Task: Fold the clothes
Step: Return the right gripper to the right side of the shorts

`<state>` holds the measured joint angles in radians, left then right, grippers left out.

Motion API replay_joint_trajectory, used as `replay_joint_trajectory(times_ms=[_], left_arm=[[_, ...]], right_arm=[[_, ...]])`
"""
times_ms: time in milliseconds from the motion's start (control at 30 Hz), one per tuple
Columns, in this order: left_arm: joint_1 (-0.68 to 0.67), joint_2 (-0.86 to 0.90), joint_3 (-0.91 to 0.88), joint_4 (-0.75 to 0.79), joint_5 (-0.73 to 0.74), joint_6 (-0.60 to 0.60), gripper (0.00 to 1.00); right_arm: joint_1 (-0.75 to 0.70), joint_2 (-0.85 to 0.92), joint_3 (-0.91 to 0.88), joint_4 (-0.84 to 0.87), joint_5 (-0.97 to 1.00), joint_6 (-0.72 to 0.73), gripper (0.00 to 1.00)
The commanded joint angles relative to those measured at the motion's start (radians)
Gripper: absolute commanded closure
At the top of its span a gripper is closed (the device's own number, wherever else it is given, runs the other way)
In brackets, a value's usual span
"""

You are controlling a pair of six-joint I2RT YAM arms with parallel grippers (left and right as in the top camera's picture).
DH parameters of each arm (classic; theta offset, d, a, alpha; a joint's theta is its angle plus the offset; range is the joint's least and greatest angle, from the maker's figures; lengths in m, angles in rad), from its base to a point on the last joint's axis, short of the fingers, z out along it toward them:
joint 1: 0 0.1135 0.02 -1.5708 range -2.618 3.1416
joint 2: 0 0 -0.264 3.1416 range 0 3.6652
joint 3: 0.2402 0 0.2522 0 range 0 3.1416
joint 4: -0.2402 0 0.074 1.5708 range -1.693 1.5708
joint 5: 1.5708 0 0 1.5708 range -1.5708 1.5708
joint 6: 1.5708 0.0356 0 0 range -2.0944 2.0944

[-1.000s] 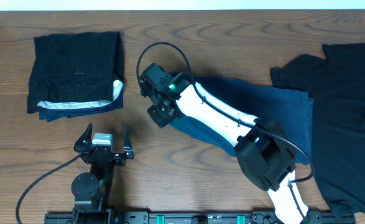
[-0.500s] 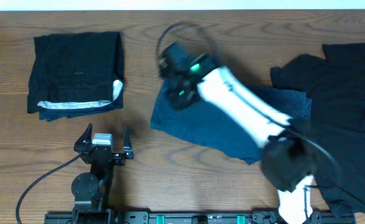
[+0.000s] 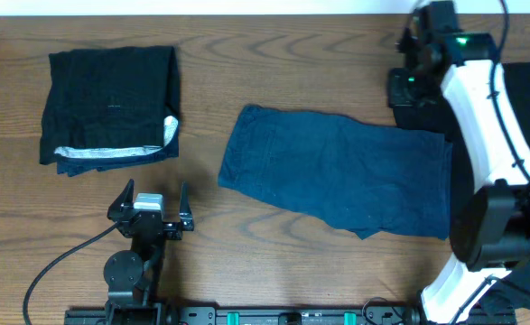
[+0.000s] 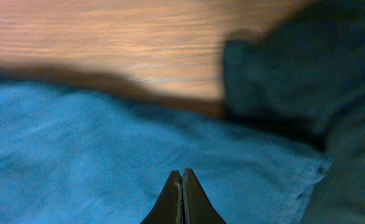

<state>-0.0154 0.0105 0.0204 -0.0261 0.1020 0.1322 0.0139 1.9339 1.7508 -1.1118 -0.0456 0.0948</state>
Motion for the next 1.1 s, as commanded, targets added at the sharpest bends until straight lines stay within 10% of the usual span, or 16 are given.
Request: replay_joint_trajectory(times_ms=[0, 733, 1067], left_arm=[[-0.004, -0.006, -0.016, -0.034, 0.021, 0.009, 0.02], [-0.004, -0.006, -0.016, -0.034, 0.021, 0.009, 0.02], [-0.004, -0.006, -0.016, -0.034, 0.021, 0.009, 0.02]], right_arm=[[-0.081, 0.039, -0.072, 0.065, 0.008, -0.006, 0.99], [-0.269, 0.081, -0.549, 0.824, -0.043, -0.032, 0.99], [-0.386, 0.081, -0.583, 0.883, 0.154, -0.028, 0.99]])
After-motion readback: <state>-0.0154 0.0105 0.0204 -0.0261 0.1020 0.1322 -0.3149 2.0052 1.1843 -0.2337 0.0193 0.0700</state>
